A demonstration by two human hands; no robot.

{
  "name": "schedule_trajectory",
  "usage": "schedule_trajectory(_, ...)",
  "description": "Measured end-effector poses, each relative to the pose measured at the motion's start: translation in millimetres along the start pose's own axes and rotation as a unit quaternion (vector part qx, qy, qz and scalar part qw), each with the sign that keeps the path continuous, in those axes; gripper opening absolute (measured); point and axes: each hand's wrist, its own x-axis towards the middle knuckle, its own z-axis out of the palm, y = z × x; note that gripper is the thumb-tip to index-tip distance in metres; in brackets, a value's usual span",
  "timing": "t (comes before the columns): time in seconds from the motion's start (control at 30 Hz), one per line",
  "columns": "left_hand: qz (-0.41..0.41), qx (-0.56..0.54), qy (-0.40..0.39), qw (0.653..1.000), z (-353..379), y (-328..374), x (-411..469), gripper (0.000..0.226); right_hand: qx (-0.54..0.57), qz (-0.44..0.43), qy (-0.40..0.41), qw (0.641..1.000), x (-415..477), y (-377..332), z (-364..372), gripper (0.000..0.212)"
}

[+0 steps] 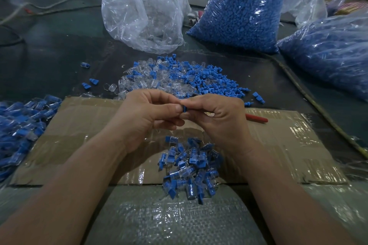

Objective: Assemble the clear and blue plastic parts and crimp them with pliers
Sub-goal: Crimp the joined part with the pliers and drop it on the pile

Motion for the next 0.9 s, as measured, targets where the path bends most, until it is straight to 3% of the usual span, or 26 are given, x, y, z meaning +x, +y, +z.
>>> schedule_trajectory(0.3,0.005,-0.003,0.010,1.000,0.6,0.1,0.4,0.005,-0.039,0.002,-0.035,0.999,0.9,-3.5,-2.8,0.030)
schedule_trajectory(0.43,0.012,-0.022,0.033,0.999,0.4,-0.7,-0.5,0.003,-0.082,0.149,-0.033,0.985,4.7,-1.1,-22.2,0.058)
schedule_trajectory(0.53,0.023,-0.025,0.047,0.998,-0.1,-1.9,0.5,0.004,-0.152,0.258,-0.011,0.954,6.7,14.4,-49.6,0.050)
schedule_trajectory(0.73,0.024,-0.029,0.051,0.998,-2.3,-3.3,2.5,0.004,-0.219,0.391,-0.186,0.874,4.4,26.1,-69.6,0.085)
schedule_trajectory(0.83,0.026,-0.033,0.050,0.998,-3.2,-3.8,3.2,0.008,-0.275,0.386,-0.274,0.837,6.0,25.1,-66.7,0.089)
schedule_trajectory(0.9,0.027,-0.032,0.049,0.998,-3.2,-3.9,3.6,0.009,-0.285,0.384,-0.282,0.832,7.7,24.4,-66.1,0.086)
